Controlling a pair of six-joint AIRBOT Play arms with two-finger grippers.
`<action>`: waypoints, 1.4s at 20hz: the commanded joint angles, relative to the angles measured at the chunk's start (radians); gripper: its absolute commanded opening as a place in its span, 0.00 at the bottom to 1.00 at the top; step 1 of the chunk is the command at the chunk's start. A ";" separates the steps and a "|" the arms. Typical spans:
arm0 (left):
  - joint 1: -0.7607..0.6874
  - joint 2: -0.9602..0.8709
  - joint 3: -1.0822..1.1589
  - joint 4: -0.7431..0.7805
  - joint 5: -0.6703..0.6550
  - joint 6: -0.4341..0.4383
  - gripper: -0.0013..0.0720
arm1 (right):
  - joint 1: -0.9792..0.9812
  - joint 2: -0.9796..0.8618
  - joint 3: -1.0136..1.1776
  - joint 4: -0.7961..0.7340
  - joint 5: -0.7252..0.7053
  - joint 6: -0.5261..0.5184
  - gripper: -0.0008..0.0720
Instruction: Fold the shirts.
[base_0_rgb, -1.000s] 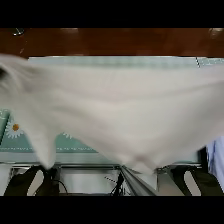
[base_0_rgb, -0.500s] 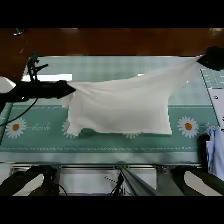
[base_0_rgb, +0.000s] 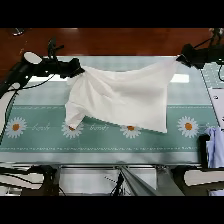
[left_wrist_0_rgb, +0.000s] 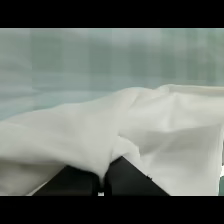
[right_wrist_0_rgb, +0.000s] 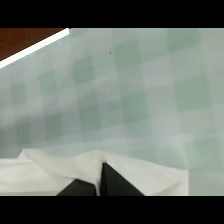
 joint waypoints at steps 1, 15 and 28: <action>0.010 -0.066 0.055 -0.002 -0.069 -0.006 0.59 | 0.000 -0.074 0.015 0.014 0.008 0.030 0.43; 0.427 0.027 -0.264 0.134 -0.462 -0.029 0.98 | -0.306 0.388 -0.721 -0.037 0.163 -0.212 0.86; 0.311 -0.044 -0.357 -0.056 -0.325 0.079 0.50 | -0.207 0.505 -0.979 0.144 0.095 -0.252 0.86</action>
